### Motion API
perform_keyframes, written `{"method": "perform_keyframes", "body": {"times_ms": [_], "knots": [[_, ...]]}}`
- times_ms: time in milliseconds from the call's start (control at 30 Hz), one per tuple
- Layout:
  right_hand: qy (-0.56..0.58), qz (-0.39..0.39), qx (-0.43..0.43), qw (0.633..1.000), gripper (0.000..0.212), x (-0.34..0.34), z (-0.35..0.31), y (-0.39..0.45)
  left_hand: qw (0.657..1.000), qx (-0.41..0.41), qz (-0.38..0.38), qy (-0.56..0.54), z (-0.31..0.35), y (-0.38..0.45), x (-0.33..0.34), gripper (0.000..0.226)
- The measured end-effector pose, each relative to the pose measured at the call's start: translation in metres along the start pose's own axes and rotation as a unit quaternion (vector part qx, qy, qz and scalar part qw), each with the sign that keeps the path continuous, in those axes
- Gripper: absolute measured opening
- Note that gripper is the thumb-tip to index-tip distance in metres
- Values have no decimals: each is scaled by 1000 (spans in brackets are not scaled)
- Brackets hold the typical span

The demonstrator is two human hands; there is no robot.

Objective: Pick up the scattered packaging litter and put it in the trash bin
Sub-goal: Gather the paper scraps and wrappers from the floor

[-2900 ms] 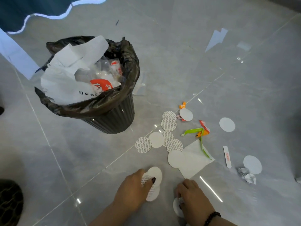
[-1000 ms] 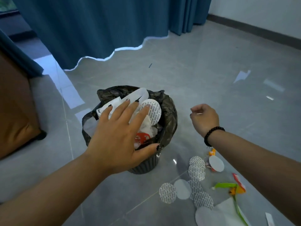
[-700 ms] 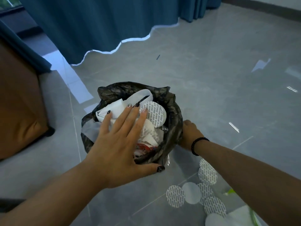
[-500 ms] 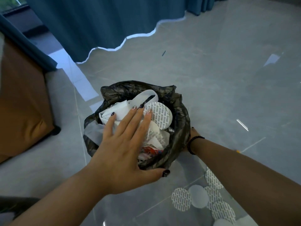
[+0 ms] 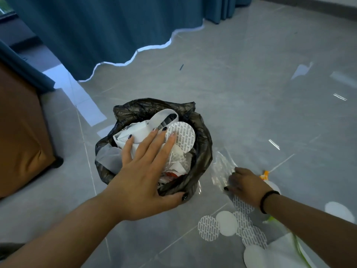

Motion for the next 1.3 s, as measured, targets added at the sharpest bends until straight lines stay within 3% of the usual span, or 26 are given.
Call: {"method": "perform_keyframes", "body": {"times_ms": [67,167,233,300,367,533,633,700,733,933,1067,1167,1300], "knots": [[12,4,73,997,33,-2,4,-7,1000,23,-17,-10,-1,0,-1,105],[107,72,207,970,30,-10,9,-10,998,36,-42,12,0,4,-8,105],[183,101,282,937,62,-8,11,-8,998,37,-39,24,3,4,-17,105],[237,114,344,901,79,-12,10,-9,998,35,-31,30,7,-2,-26,103],[271,112,389,873,81,-13,15,-11,999,36,-16,22,9,-14,-32,104],[264,77,436,857,80,-1,36,-21,999,34,32,13,11,-41,-43,85],[322,72,488,808,89,-7,42,-18,998,31,52,12,12,-43,-48,76],[350,82,485,797,88,-15,42,-8,998,26,54,3,13,-43,-51,72],[328,77,477,812,85,-20,41,-3,998,25,53,1,13,-42,-51,71],[89,-30,466,880,76,-8,28,9,998,37,53,-12,17,-41,-48,60],[157,-27,422,892,49,-5,16,15,994,33,90,-45,19,-50,-57,56],[303,106,369,872,24,-38,6,10,992,12,113,-61,17,-55,-63,54],[469,339,261,773,15,-127,-22,-26,981,-46,155,-104,6,-52,-72,49]]}}
Point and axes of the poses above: each hand's wrist, its own y-axis towards the middle knuckle, its own x-axis out of the palm, z = x × y, the point moved 5 cm from there along y, towards the middle knuckle, and after that the axes turned 2 degrees about x, right-handed, at the moved point
